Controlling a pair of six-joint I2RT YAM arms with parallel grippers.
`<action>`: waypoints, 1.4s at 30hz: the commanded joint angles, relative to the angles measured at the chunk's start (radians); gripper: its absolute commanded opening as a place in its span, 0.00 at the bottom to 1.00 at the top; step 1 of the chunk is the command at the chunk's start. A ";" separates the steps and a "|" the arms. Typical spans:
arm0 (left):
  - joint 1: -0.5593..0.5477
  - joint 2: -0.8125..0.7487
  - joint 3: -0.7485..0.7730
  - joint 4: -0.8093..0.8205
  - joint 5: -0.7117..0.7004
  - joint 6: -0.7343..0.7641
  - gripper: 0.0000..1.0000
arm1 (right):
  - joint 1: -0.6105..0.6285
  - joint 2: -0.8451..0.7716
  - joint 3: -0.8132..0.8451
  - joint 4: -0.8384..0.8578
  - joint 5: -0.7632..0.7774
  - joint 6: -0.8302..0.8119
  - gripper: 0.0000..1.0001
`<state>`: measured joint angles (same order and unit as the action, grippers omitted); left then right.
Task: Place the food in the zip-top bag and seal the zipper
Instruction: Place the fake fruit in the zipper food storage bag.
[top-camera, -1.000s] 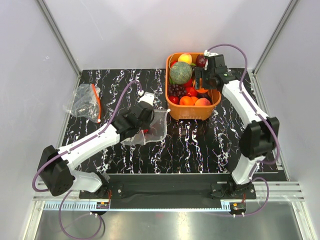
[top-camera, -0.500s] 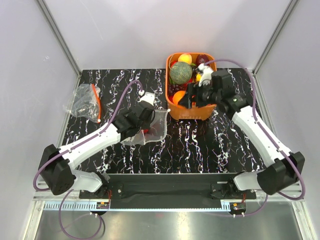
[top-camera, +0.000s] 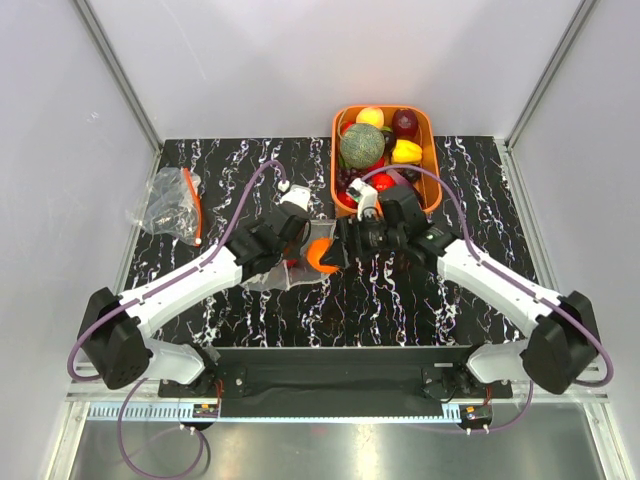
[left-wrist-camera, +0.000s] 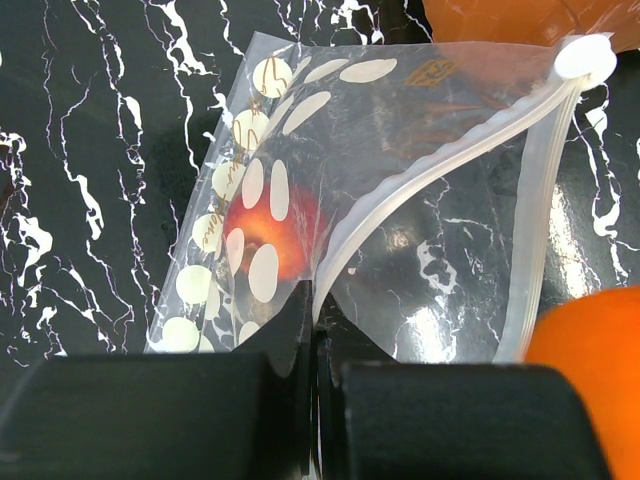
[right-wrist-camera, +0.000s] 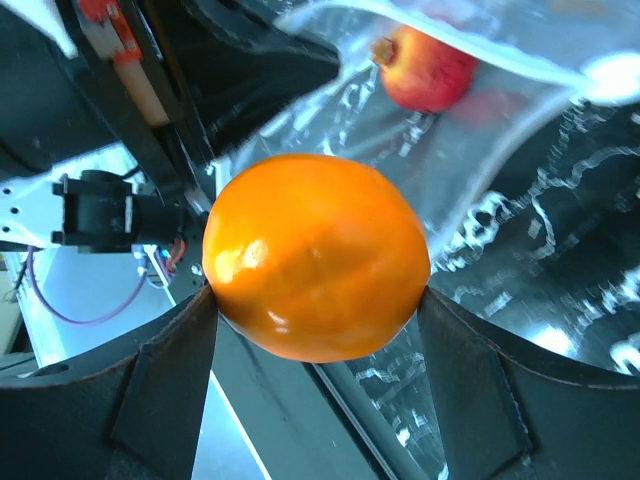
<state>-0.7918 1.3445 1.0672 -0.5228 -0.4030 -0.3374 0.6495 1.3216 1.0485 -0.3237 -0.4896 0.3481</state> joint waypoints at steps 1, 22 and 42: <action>0.005 -0.021 0.042 0.021 0.016 -0.011 0.00 | 0.032 0.051 0.002 0.155 -0.017 0.054 0.49; 0.013 -0.119 0.045 0.017 0.162 -0.040 0.00 | 0.050 0.225 0.061 0.281 0.177 0.118 1.00; 0.022 -0.111 0.022 0.010 0.109 -0.035 0.00 | -0.098 0.065 0.295 -0.104 0.376 -0.043 0.82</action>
<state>-0.7761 1.2510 1.0821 -0.5430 -0.2749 -0.3710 0.6392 1.3991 1.2930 -0.3733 -0.1169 0.3347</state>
